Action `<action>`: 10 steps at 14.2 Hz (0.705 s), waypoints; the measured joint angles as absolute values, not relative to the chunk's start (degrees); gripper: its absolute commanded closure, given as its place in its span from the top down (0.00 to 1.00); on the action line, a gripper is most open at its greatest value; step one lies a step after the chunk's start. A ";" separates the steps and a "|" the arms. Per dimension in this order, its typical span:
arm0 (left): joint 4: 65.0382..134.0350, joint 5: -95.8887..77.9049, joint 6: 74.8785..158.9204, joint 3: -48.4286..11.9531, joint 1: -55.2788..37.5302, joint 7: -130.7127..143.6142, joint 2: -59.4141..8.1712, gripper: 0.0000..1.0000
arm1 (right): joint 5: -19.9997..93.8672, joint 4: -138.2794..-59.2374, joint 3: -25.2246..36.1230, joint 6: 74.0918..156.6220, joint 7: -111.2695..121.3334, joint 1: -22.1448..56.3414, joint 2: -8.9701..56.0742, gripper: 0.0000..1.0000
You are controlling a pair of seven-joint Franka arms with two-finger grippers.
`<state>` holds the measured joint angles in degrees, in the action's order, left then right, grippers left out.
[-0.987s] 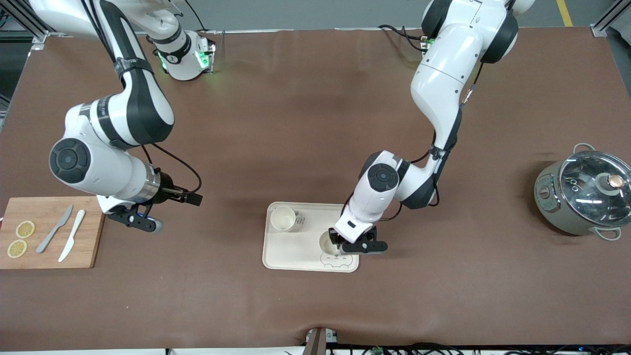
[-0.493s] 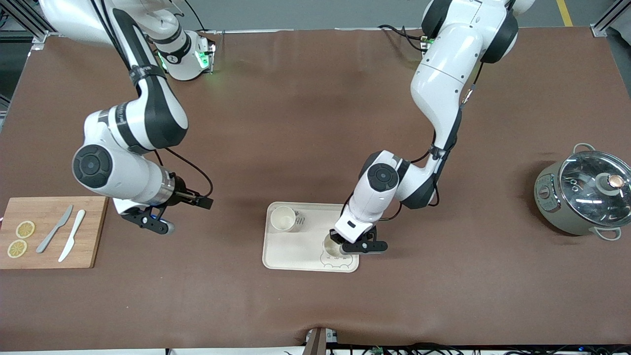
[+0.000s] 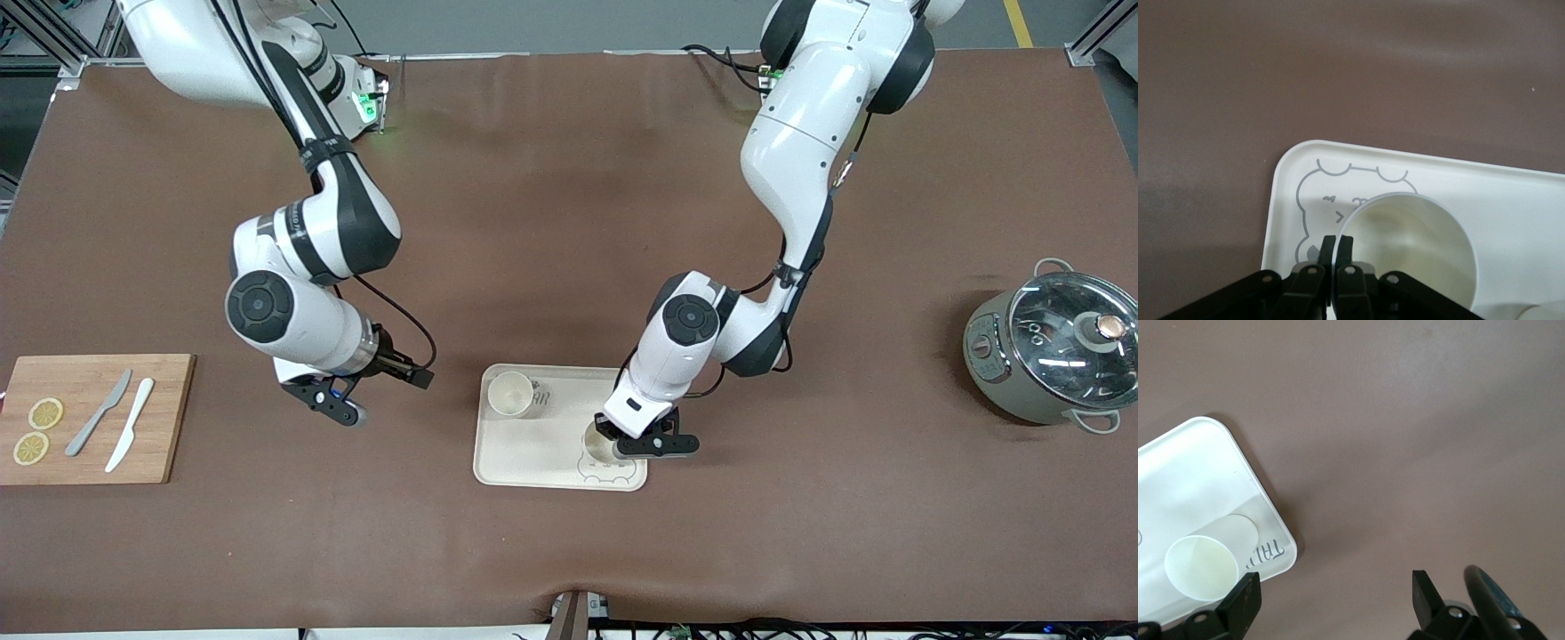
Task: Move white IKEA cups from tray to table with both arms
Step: 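Lift the cup with the left gripper while the right gripper reaches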
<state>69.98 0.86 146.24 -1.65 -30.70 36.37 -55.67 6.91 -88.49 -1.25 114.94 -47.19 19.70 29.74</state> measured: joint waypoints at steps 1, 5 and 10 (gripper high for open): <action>69.70 0.86 144.99 -1.64 -30.70 36.37 -55.50 0.00 | 6.91 -88.25 -1.25 115.25 -47.89 20.06 30.30 1.00; 69.15 0.86 139.65 -1.63 -30.70 36.42 -53.31 0.00 | 6.91 -87.81 -1.26 116.97 -50.93 21.34 32.22 1.00; 68.95 0.86 130.11 -1.61 -30.42 36.84 -48.15 0.00 | 6.91 -86.33 -1.27 117.57 -54.69 23.09 34.02 1.00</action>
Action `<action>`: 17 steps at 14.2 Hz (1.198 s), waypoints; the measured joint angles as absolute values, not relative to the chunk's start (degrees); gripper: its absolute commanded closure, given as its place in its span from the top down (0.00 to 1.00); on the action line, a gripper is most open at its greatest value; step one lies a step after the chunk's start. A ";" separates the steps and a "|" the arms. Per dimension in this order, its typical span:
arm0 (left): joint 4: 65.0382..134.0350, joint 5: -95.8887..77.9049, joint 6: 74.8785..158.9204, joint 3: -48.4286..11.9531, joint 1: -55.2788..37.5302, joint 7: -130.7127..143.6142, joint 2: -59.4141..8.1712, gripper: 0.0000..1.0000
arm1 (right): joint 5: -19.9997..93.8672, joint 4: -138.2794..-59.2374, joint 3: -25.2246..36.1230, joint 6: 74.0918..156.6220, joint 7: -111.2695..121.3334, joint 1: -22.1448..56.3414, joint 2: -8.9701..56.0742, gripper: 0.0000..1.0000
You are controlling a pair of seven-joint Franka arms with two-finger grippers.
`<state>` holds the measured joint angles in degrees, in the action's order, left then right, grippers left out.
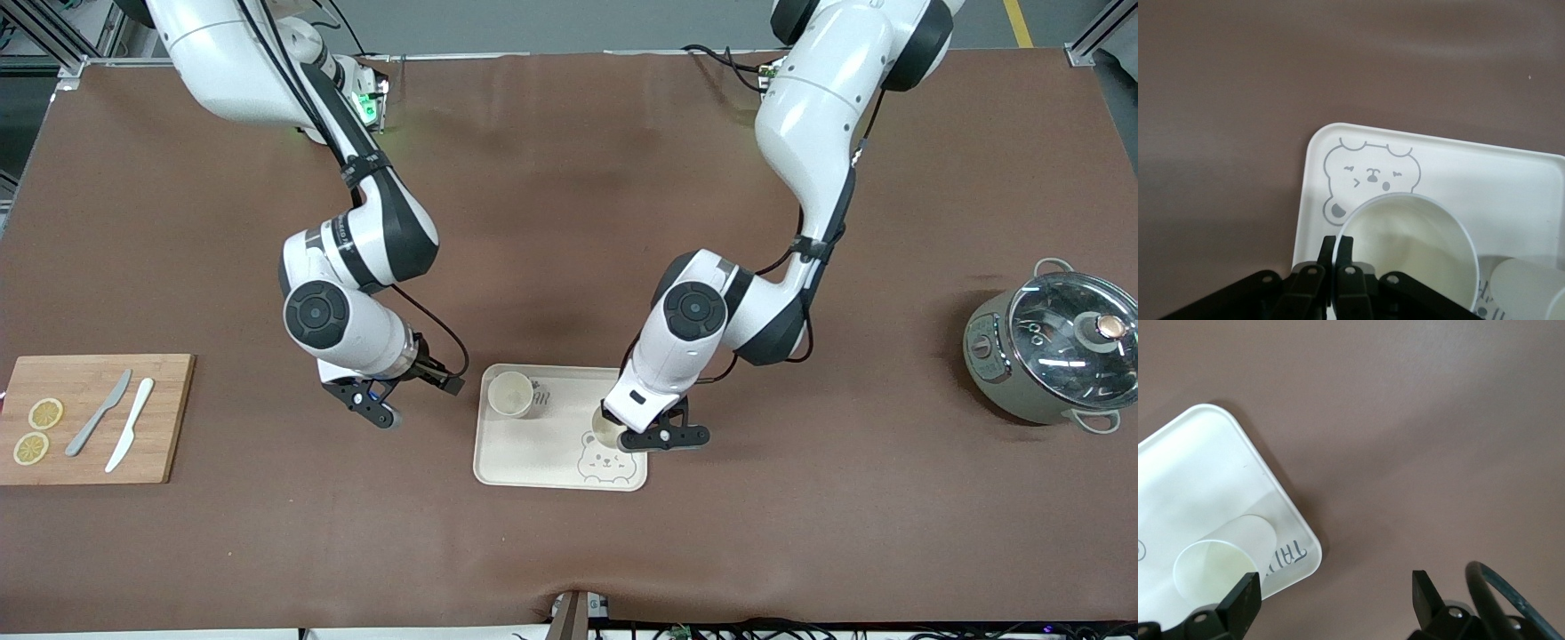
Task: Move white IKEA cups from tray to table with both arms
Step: 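Lift the cup with the left gripper while the right gripper reaches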
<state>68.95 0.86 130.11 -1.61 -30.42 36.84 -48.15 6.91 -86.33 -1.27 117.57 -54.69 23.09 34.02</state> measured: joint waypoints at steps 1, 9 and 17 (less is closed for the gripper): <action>68.91 0.86 127.28 -1.59 -30.17 36.84 -46.59 0.00 | 6.91 -85.76 -1.27 117.72 -56.07 23.61 34.64 1.00; 74.19 -2.24 110.21 -2.17 -20.03 23.40 -30.82 0.00 | 6.91 -83.66 -1.28 123.63 -62.22 26.35 38.65 1.00; 77.16 -3.54 104.73 -2.45 -8.68 8.48 -25.16 0.00 | 7.16 -83.39 -1.27 125.06 -63.70 26.74 39.89 1.00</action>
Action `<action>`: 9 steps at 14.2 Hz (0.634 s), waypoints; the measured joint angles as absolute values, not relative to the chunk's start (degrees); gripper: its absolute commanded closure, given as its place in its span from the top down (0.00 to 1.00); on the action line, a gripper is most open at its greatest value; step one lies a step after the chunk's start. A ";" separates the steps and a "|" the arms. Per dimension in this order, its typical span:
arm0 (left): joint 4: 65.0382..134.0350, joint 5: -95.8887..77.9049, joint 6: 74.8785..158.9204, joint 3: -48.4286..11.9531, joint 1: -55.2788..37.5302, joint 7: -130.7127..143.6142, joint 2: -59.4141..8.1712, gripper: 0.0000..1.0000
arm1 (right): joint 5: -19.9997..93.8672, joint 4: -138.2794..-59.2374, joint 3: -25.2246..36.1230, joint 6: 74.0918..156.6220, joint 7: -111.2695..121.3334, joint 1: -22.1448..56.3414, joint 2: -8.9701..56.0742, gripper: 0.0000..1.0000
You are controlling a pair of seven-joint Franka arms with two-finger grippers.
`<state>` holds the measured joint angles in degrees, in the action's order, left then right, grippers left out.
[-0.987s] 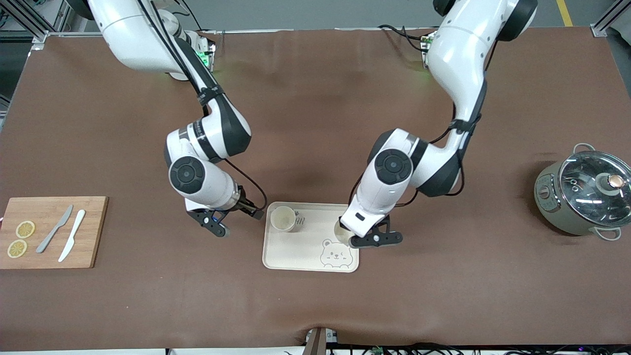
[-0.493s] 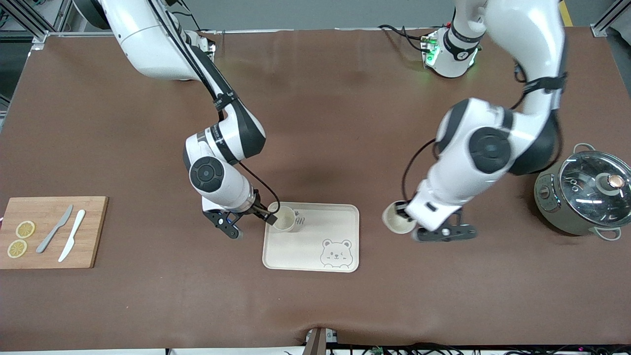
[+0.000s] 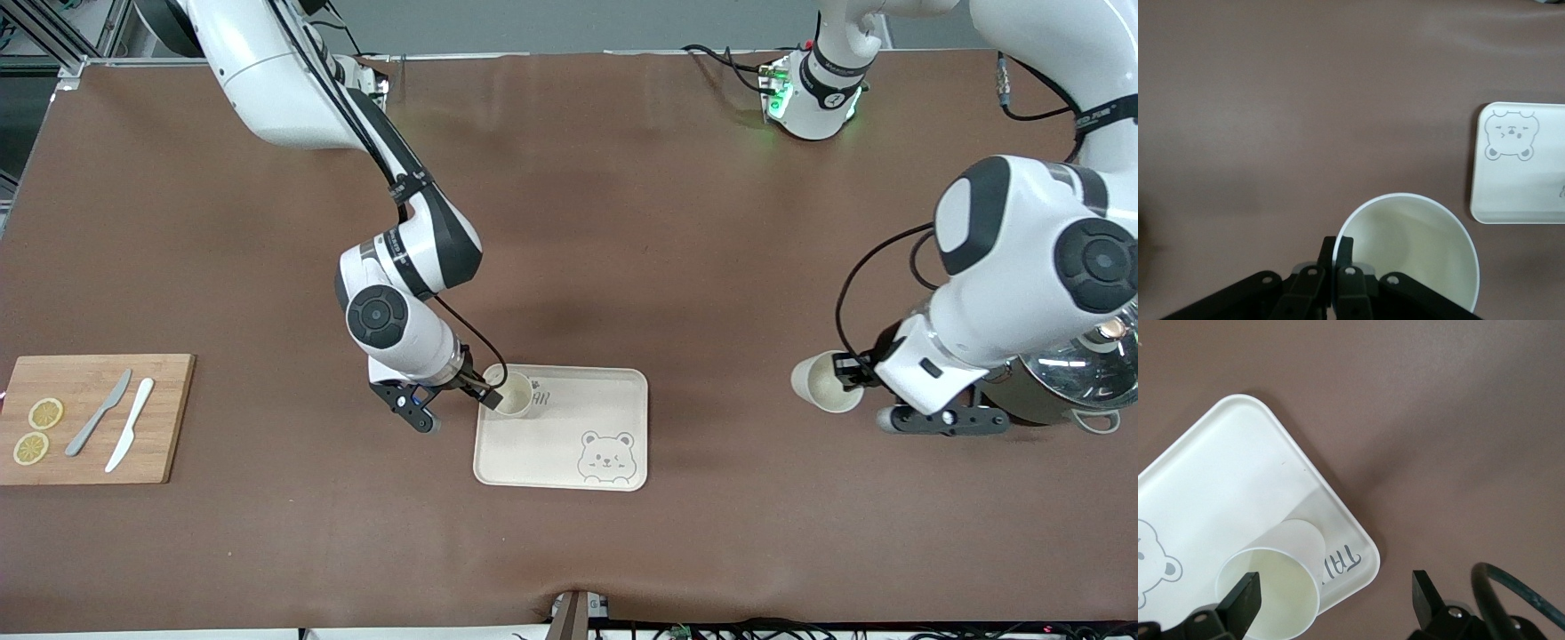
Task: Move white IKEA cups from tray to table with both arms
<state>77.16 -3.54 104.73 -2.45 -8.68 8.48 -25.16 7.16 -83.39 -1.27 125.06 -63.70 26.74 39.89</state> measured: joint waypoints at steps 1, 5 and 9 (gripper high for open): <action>77.16 -4.02 104.73 -2.45 -7.66 7.23 -25.14 0.00 | 7.29 -83.39 -1.28 125.28 -64.28 27.00 40.19 1.00; 77.20 -5.38 104.92 -2.49 -4.71 4.24 -25.05 0.00 | 7.69 -83.16 -1.29 126.71 -64.94 28.28 41.46 0.67; 80.82 -5.41 111.87 -2.51 -4.20 4.24 -24.29 0.00 | 8.68 -83.11 -1.29 127.34 -65.14 28.63 41.92 0.59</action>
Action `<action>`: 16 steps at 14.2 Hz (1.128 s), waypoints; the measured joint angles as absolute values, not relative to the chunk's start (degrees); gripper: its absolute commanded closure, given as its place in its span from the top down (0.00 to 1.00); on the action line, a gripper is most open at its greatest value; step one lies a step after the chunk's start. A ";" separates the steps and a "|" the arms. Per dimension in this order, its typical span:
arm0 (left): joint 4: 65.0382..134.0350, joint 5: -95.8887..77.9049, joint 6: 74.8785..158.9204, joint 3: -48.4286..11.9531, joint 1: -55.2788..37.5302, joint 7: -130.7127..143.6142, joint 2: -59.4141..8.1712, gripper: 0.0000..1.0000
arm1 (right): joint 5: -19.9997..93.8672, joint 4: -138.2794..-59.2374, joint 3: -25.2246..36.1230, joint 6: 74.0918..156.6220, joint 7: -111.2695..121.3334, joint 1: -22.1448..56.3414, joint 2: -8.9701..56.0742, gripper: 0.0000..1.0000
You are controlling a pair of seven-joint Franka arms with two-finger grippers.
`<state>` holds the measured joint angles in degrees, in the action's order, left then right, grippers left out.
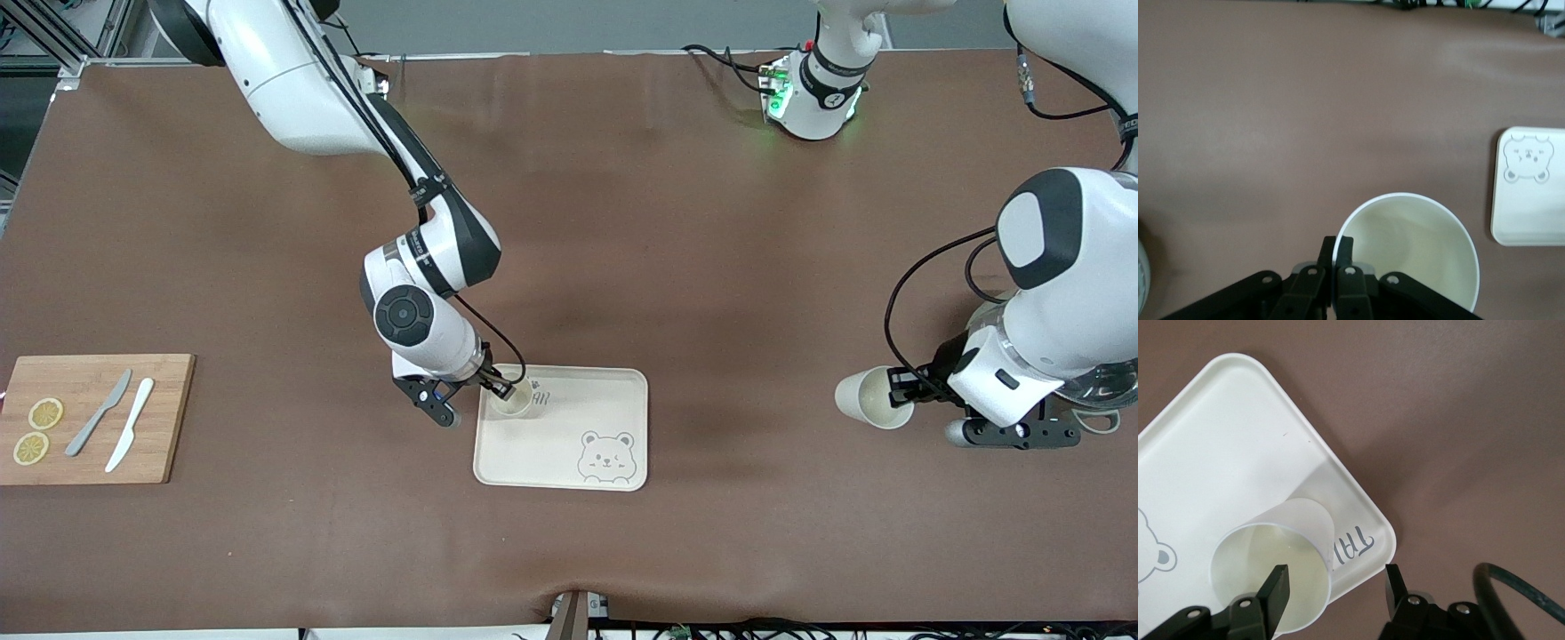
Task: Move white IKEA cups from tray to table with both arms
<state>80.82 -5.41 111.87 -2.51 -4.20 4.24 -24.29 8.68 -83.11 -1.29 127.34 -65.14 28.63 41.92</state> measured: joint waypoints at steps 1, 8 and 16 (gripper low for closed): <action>82.89 -5.42 114.78 -2.53 -4.20 4.24 -23.78 0.00 | 8.81 -83.08 -1.29 127.62 -65.15 28.67 42.06 0.54; 97.50 -5.50 133.77 -2.59 -4.20 4.66 -20.83 0.00 | 8.87 -82.98 -1.30 127.97 -65.25 28.77 42.28 0.11; 108.24 -5.51 149.34 -2.59 -4.20 4.67 -21.35 0.00 | 8.87 -82.26 -1.30 127.96 -64.45 28.84 42.30 0.00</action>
